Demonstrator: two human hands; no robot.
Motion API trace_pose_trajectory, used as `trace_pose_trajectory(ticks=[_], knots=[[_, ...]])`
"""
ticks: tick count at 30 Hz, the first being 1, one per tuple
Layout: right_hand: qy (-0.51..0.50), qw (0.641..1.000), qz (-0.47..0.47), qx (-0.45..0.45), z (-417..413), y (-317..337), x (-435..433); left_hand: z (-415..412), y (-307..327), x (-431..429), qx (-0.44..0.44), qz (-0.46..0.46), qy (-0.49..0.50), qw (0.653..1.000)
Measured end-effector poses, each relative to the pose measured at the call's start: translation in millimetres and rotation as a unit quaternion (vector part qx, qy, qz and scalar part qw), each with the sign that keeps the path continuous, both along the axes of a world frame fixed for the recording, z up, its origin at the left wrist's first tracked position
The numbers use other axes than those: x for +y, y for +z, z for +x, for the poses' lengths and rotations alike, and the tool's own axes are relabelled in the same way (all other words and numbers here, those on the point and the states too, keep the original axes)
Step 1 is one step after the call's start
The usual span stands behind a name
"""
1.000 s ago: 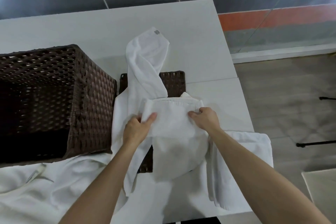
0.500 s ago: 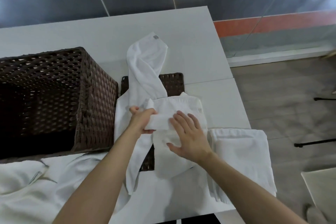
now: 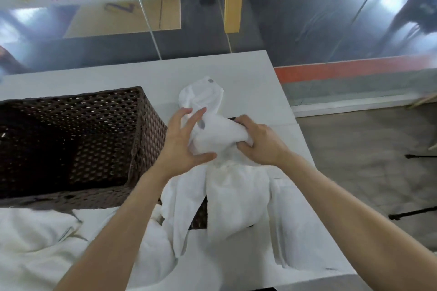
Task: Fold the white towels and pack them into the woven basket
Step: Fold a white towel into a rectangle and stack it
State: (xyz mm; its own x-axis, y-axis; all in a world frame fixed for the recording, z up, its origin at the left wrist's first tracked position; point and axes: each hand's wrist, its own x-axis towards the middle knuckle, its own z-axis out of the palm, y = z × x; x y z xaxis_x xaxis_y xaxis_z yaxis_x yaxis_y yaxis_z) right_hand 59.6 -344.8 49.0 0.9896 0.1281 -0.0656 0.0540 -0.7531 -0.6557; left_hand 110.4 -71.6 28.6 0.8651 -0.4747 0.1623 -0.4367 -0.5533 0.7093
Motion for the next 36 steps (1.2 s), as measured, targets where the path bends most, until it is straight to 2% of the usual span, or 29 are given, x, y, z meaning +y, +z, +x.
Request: trace_pose_trajectory(ticks=[2, 4, 6, 9, 11, 13, 15, 17, 21, 22, 25, 26, 27, 28, 30, 31, 33, 36], knots=[[0.011, 0.999, 0.031, 0.024, -7.4, 29.9, -2.9, 5.9, 33.7, -10.9, -0.035, -0.034, -0.053, 0.997], [-0.002, 0.997, 0.06, 0.047, -17.5, 51.8, -8.2, 6.4, 63.9, -19.7, 0.003, -0.05, -0.072, 0.996], [-0.023, 0.991, 0.111, 0.069, -35.6, 66.5, -11.9, 0.6, 81.8, -28.8, 0.069, -0.019, -0.069, 0.995], [-0.046, 0.977, 0.175, 0.11, -69.3, 73.8, -9.8, -4.4, 94.2, -46.6, 0.095, 0.041, -0.097, 0.99], [-0.074, 0.969, 0.195, 0.129, -87.5, 68.1, -12.5, -5.5, 106.9, -58.3, 0.153, 0.099, -0.128, 0.975], [-0.097, 0.953, 0.241, 0.158, -102.8, 62.9, -20.7, -7.5, 119.2, -67.1, 0.246, 0.157, -0.164, 0.942], [-0.115, 0.935, 0.279, 0.186, -113.2, 63.9, -32.1, -13.1, 122.2, -74.6, 0.343, 0.153, -0.185, 0.908], [-0.114, 0.916, 0.313, 0.223, -117.8, 65.3, -46.3, -20.3, 114.8, -83.8, 0.403, 0.108, -0.159, 0.895], [-0.134, 0.85, 0.414, 0.296, -122.7, 51.5, -94.8, -26.2, 86.3, -103.9, 0.472, -0.028, -0.09, 0.877], [-0.167, 0.821, 0.467, 0.284, -126.5, 42.5, -109.1, -24.7, 75.7, -108.3, 0.488, -0.075, -0.068, 0.867], [-0.227, 0.703, 0.638, 0.216, -135.7, 6.8, -149.7, -24.2, 46.8, -129.2, 0.507, -0.194, 0.028, 0.84], [-0.224, 0.673, 0.674, 0.206, -135.7, -3.8, -161.3, -28.3, 42.5, -140.2, 0.504, -0.223, 0.053, 0.833], [-0.213, 0.658, 0.693, 0.202, -133.4, -11.2, -170.7, -31.9, 37.5, -152.7, 0.506, -0.244, 0.067, 0.825], [-0.211, 0.673, 0.679, 0.203, -129.1, -16.8, -179.1, -35.4, 32.2, -165.9, 0.507, -0.26, 0.077, 0.818], [-0.233, 0.763, 0.567, 0.203, -119.2, -19.7, -191.4, -37.5, 13.0, -189.9, 0.497, -0.269, 0.096, 0.82], [-0.261, 0.796, 0.512, 0.193, -113.7, -19.1, -197.6, -38.4, 3.5, -200.2, 0.49, -0.268, 0.114, 0.822], [-0.293, 0.826, 0.451, 0.168, -102.4, -30.3, -217.3, -41.2, -8.2, -220.7, 0.486, -0.262, 0.14, 0.822], [-0.283, 0.861, 0.385, 0.174, -80.0, -52.3, -246.4, -40.3, -27.1, -242.2, 0.496, -0.268, 0.172, 0.808]])
